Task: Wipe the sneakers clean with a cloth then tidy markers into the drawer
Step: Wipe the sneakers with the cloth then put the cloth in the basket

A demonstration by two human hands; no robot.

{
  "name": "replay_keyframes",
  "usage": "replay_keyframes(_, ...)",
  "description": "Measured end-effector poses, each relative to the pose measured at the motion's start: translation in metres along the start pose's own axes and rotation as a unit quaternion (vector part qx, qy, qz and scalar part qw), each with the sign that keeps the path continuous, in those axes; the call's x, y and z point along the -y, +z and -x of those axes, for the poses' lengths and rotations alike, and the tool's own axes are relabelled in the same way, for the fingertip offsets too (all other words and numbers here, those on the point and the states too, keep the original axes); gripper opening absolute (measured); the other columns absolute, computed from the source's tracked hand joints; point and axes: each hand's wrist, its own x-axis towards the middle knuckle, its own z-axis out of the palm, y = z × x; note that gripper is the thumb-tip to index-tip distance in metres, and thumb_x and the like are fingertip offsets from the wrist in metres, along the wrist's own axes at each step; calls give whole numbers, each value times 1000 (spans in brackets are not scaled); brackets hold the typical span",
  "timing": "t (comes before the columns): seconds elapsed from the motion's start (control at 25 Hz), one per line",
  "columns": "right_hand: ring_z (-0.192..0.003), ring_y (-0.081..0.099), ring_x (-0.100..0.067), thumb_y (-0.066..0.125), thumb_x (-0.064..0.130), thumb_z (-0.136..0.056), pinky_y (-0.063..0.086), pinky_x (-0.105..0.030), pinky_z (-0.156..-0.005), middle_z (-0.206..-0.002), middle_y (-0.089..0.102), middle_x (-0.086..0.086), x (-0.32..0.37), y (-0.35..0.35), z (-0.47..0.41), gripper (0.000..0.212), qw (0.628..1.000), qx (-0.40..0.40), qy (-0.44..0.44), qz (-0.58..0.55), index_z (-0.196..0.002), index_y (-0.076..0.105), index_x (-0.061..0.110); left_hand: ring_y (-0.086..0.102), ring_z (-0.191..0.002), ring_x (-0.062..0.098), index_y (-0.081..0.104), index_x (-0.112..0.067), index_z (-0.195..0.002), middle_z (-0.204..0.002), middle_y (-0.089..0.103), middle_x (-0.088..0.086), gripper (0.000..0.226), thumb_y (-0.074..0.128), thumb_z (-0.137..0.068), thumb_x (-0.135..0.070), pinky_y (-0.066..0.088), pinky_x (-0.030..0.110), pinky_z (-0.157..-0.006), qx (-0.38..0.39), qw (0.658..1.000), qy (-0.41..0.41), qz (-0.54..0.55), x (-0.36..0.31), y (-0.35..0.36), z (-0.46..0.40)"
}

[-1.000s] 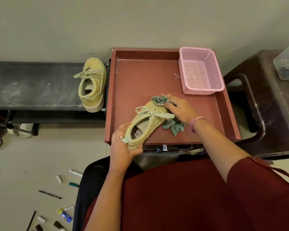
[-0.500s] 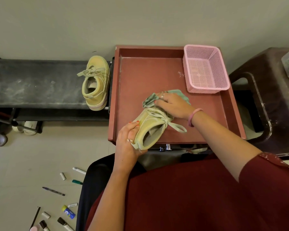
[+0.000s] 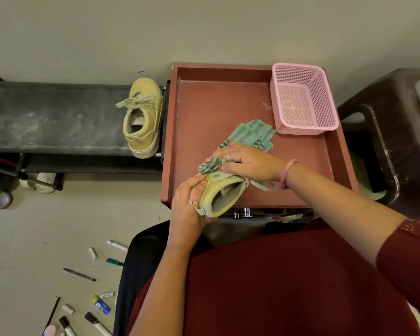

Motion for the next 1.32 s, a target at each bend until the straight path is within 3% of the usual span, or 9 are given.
replay_keyframes(0.16,-114,54,-22,47,42,-90,38,-42,-101,-122,62,-13,-33,-20,8,44,994,-71,68,-45,-80,62,1,45,-123,26,42,-14,-127,-133,40,3,85,92,-59,-15,43,43,-101,-15,1000,23,-14,-5,0,-3)
replay_keyframes(0.28,-109,47,-15,47,37,-91,30,-41,-99,-114,58,9,-18,-13,-5,30,989,-103,95,-39,-69,60,21,48,-123,30,45,-16,-131,-135,44,3,80,86,-64,-3,42,42,-103,18,998,-58,20,-11,1,-2)
replay_keyframes(0.4,-119,29,-1,36,44,-88,11,-31,-103,-123,44,25,17,7,8,41,998,-41,-14,48,-108,66,25,47,-125,23,45,-19,-133,-136,46,1,76,73,-69,9,38,22,-101,66,982,-173,29,-12,5,2)
replay_keyframes(0.52,-125,30,-1,35,46,-89,9,-32,-108,-130,43,24,-2,-5,12,46,997,-48,-19,65,-122,61,27,43,-125,25,45,-16,-133,-136,40,6,76,81,-68,0,40,30,-105,53,991,-120,9,-13,0,1)
replay_keyframes(0.64,-132,32,-14,39,45,-92,11,-52,-113,-137,44,18,-8,-11,0,28,989,-87,117,-3,-97,66,38,38,-119,28,42,-14,-132,-130,33,9,90,93,-57,-14,44,40,-98,4,999,18,-46,-8,3,3)
replay_keyframes(0.72,-132,29,-12,41,40,-95,1,-48,-114,-137,45,17,13,4,-6,25,994,-67,86,33,-87,64,39,35,-114,28,42,-15,-131,-126,32,8,94,95,-53,-17,45,40,-92,-18,998,13,-54,-10,5,3)
replay_keyframes(0.84,-131,28,-3,40,39,-97,-2,-38,-112,-138,45,20,30,14,2,33,997,-21,-5,80,-105,68,24,36,-110,29,43,-16,-130,-121,34,9,92,95,-55,-22,44,37,-90,-33,997,27,-69,-10,6,4)
replay_keyframes(1.04,-138,28,-12,43,35,-97,3,-44,-116,-145,43,11,15,-10,-2,25,992,-58,100,53,-98,67,29,35,-112,28,43,-16,-129,-121,32,8,94,96,-51,-19,42,36,-92,-29,997,14,-66,-9,7,4)
replay_keyframes(1.32,-135,32,-5,39,40,-94,6,-31,-115,-143,45,8,20,2,8,35,999,-40,6,32,-95,69,21,34,-109,25,45,-16,-125,-119,32,4,86,94,-55,-23,45,38,-90,-31,999,-10,-37,-10,8,4)
